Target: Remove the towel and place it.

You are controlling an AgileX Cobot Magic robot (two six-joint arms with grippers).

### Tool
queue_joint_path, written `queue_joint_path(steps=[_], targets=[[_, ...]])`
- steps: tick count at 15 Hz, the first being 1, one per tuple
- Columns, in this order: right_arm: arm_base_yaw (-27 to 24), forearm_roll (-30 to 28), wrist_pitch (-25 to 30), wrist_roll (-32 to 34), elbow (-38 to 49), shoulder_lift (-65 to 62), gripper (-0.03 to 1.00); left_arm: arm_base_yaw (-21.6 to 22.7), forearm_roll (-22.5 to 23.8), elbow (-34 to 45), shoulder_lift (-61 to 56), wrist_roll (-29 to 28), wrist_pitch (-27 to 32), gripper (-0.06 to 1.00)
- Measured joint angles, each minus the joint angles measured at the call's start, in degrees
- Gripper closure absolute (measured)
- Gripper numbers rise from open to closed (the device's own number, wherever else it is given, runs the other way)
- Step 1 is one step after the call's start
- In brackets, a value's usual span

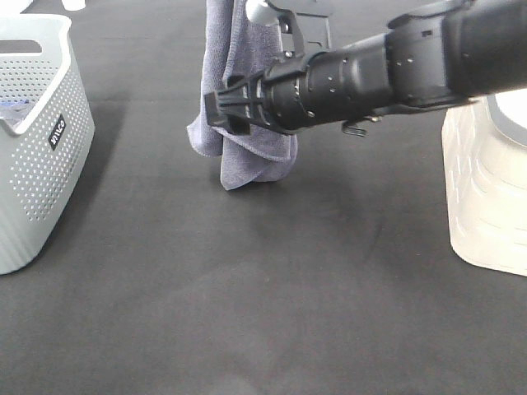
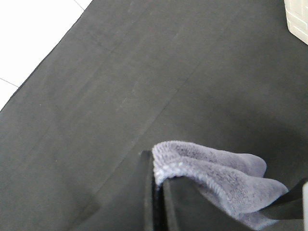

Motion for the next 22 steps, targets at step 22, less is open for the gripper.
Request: queue_joint_path(steps=[22], targets=[[0.0,0.17,-16.9,2.58,0.06,4.13,0.37,0.0,-2.41,0.0,0.86,-1.38,-0.17,0.94]])
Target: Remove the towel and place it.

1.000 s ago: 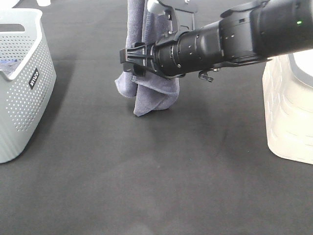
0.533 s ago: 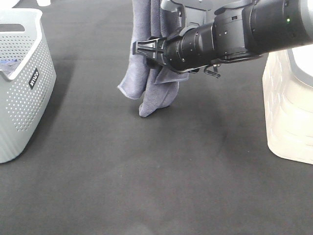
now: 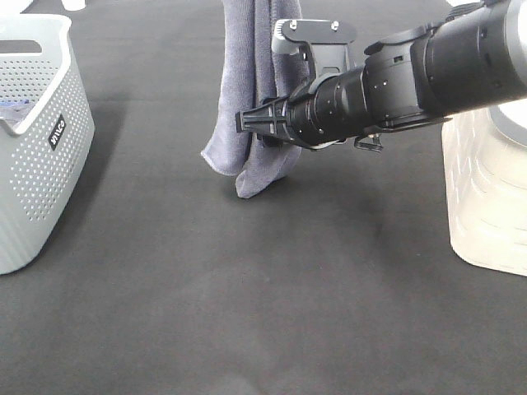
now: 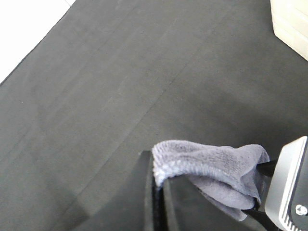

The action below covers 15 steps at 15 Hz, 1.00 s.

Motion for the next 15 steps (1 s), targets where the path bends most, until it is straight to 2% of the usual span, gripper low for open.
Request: queue_joint_path(steps=[7,15], targets=[[0.0,0.0,-1.03,-1.09,1.89,0.0,0.41,0.0,0.0,0.0,0.0,0.0,0.0,0.94],[0.0,0.06,-8.08,-2.92,1.89,0.0,0.41,0.0,0.0,0.0,0.0,0.0,0.0,0.94]])
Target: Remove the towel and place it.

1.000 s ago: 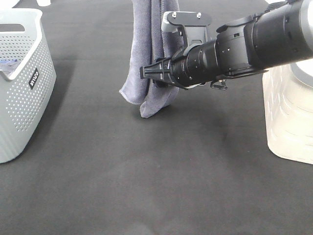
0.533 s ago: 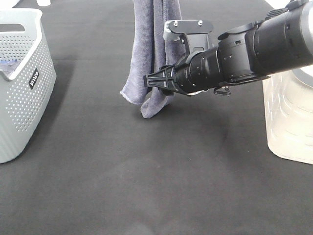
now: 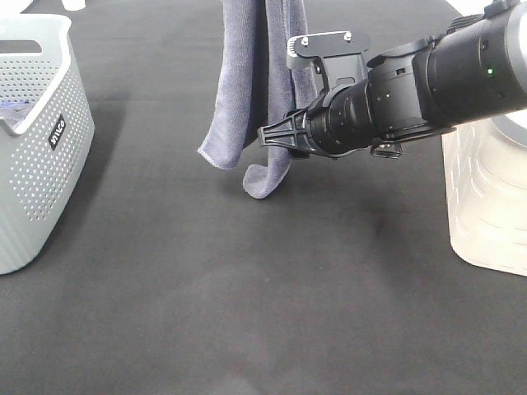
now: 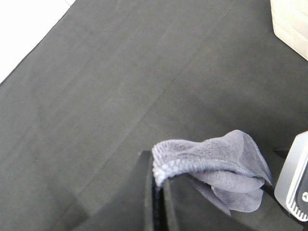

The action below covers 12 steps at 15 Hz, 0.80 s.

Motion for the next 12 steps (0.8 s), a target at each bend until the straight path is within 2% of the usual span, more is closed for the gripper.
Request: queue_joint_path(steps=[2,5,12], targets=[[0.0,0.0,0.4,0.0,0.0,0.0,0.41,0.0,0.0,0.0,0.0,0.0,0.0,0.94],[0.0,0.0,7.91,0.0,0.0,0.0,0.41,1.66,0.0,0.0,0.0,0.06,0.0,0.94],[0.0,0.0,9.11,-1.55,0.0,0.0,0.42,3.44,-0.06,0.0,0.0,1.09,1.55,0.94]])
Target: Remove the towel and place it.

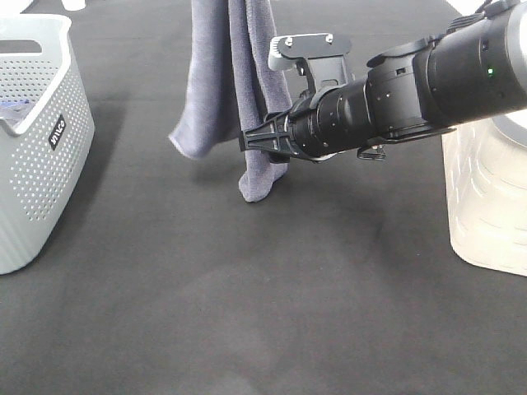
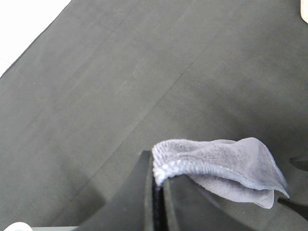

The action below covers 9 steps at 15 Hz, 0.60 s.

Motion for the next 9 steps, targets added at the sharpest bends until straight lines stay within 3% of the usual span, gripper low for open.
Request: queue_joint_path(steps=[9], targets=[[0.0,-1.2,-4.76,0.29,-0.06,0.0,0.49,0.0,-0.97,0.0,0.0,0.17,0.06,0.94]])
